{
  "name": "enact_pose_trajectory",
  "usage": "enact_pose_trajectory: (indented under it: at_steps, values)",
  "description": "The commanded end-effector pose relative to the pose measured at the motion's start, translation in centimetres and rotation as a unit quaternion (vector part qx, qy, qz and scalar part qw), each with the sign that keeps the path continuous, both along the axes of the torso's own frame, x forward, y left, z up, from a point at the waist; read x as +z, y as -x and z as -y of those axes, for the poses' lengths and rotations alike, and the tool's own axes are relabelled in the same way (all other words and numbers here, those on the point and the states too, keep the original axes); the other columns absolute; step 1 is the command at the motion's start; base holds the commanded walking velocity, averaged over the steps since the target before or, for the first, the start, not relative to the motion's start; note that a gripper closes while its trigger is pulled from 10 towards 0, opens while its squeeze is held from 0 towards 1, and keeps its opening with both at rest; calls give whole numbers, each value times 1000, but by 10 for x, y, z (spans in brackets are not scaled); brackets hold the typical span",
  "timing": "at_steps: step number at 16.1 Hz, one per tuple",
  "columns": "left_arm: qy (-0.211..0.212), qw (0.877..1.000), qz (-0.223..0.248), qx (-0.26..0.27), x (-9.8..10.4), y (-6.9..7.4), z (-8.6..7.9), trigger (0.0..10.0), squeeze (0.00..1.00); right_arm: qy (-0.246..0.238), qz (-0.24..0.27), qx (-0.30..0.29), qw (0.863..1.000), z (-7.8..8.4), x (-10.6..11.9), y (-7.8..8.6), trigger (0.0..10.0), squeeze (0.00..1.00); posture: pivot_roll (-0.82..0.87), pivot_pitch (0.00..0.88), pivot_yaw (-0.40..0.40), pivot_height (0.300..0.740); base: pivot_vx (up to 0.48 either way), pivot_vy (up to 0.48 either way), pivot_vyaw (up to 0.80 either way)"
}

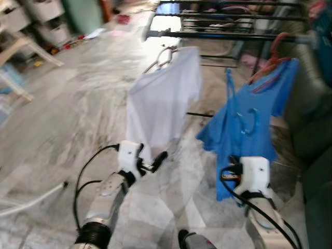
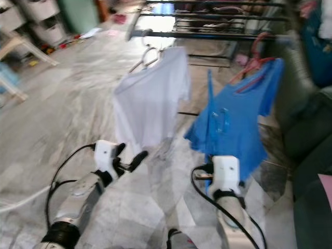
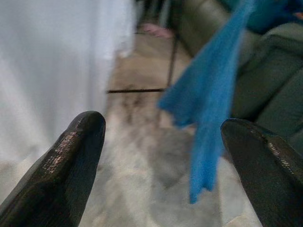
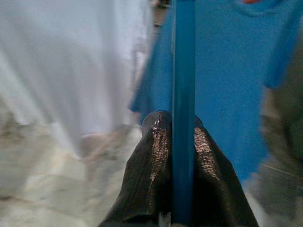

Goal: Hang hanger

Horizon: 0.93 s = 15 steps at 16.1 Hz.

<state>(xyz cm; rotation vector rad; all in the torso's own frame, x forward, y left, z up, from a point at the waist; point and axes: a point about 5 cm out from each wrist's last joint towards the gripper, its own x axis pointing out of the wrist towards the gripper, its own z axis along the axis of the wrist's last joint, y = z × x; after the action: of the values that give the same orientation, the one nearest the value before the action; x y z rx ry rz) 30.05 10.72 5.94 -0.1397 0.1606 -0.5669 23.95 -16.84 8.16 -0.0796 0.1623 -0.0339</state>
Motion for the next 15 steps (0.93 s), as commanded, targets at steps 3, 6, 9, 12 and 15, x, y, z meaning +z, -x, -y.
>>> enact_pose_trajectory:
  at_steps: [3, 6, 9, 12, 15]
  values:
    - [-11, 1000, -10, 5, -7, 3, -7, 10000, 0, -6, 7, 4, 1000, -5, 2, 1, 10000, 0, -214, 191, 89, 740, 322, 80, -158]
    - [-10, 1000, -11, 2, -8, 3, -6, 10000, 0, -6, 7, 1, 1000, -4, 2, 1, 10000, 0, -218, 189, 90, 740, 315, 247, 0]
    - [-10, 1000, -11, -1, -8, 3, -4, 10000, 0, -6, 7, 0, 1000, -4, 3, 1, 10000, 0, -220, 191, 89, 740, 310, 250, 0]
    - [-13, 1000, -13, -5, -11, 4, -2, 10000, 0, -5, 5, -3, 1000, -4, 3, -1, 10000, 0, -220, 191, 83, 740, 321, 166, -267]
    - [-12, 1000, -16, -7, -13, 6, 0, 10000, 0, -5, 4, -3, 1000, -4, 3, -1, 10000, 0, -220, 191, 81, 740, 344, 0, -800]
